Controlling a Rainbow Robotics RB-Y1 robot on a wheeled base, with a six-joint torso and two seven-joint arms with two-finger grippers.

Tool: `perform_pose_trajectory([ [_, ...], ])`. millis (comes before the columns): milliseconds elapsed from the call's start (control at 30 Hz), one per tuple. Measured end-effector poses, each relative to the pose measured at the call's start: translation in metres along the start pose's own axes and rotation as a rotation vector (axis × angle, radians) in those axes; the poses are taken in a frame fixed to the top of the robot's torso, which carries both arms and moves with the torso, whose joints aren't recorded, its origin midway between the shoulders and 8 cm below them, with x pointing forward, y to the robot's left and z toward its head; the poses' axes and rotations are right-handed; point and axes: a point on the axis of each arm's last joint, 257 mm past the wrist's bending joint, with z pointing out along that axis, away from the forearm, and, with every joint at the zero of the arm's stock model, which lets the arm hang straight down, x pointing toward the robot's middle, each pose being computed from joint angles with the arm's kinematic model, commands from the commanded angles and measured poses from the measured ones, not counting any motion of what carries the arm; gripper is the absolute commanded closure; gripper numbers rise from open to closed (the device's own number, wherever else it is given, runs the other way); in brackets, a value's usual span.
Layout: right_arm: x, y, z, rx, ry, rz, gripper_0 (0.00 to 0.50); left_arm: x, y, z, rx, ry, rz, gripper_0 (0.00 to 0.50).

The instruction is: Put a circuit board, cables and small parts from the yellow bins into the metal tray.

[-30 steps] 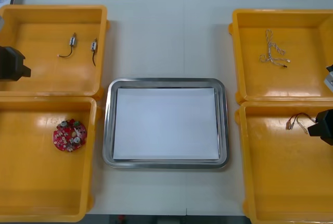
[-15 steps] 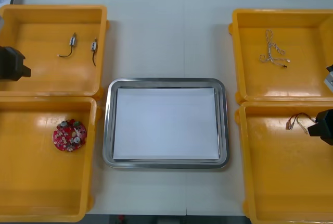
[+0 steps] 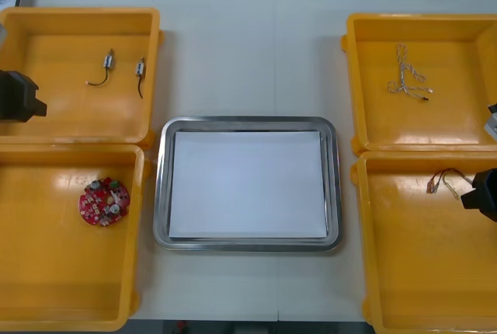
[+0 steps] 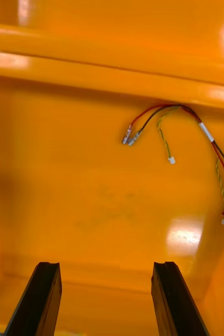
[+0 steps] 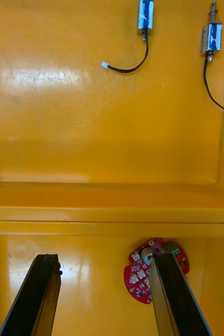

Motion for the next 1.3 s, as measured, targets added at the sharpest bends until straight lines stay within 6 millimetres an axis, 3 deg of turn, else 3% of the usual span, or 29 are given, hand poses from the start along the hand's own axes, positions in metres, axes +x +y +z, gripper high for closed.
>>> perform_pose_trajectory([
  [133,0.008,-0.011,0.002,0.024,0.026,0.009,0.0,0.013,0.001,0.007,0.0,0.033,0.014,0.0],
  [400,0.012,-0.032,0.003,0.096,0.032,0.032,0.0,0.021,-0.013,0.008,0.058,0.055,0.033,0.0],
  [933,-0.035,-0.062,0.011,0.176,-0.242,0.138,0.0,0.076,0.003,0.01,0.011,0.113,0.06,0.0],
  [1167,-0.047,-0.06,0.017,0.138,-0.349,0.308,0.0,0.122,0.012,0.015,-0.014,0.185,0.067,0.0],
  [1300,-0.048,-0.06,0.022,0.122,-0.393,0.372,0.0,0.136,0.017,0.016,-0.035,0.203,0.067,0.0],
])
